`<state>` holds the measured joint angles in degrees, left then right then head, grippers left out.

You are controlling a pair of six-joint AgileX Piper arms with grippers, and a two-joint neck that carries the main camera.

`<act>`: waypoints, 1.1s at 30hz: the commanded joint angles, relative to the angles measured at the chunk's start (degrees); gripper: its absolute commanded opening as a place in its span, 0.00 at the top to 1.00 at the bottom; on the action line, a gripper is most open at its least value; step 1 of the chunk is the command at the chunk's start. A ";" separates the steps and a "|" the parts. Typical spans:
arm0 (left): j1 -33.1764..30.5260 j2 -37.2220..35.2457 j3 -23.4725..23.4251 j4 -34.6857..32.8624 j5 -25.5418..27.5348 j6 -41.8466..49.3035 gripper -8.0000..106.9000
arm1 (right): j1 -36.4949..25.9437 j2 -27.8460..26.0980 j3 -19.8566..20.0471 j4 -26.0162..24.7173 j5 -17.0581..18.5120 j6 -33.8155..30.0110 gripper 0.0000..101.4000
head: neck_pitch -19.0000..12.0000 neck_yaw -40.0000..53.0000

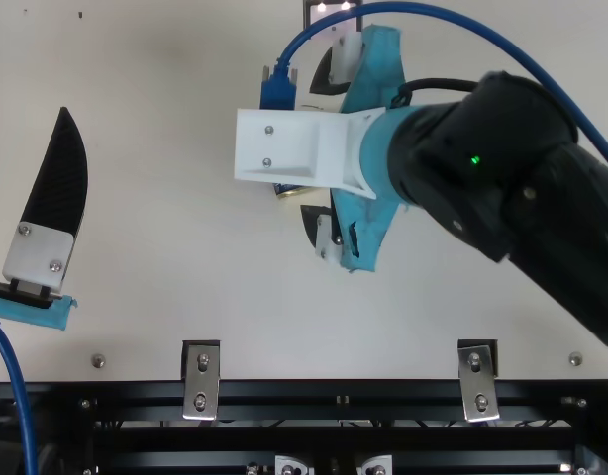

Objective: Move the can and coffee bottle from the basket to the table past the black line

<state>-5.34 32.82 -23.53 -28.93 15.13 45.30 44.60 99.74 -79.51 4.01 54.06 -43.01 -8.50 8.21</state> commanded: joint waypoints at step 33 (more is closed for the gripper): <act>0.00 0.00 0.00 0.00 0.00 0.00 0.15 | -1.00 12.53 -8.88 -0.22 10.33 -14.86 0.00 | -0.05 -0.50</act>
<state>-5.34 32.82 -23.53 -28.93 15.13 45.30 43.53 112.03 -88.01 3.47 64.07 -57.72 -8.50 8.21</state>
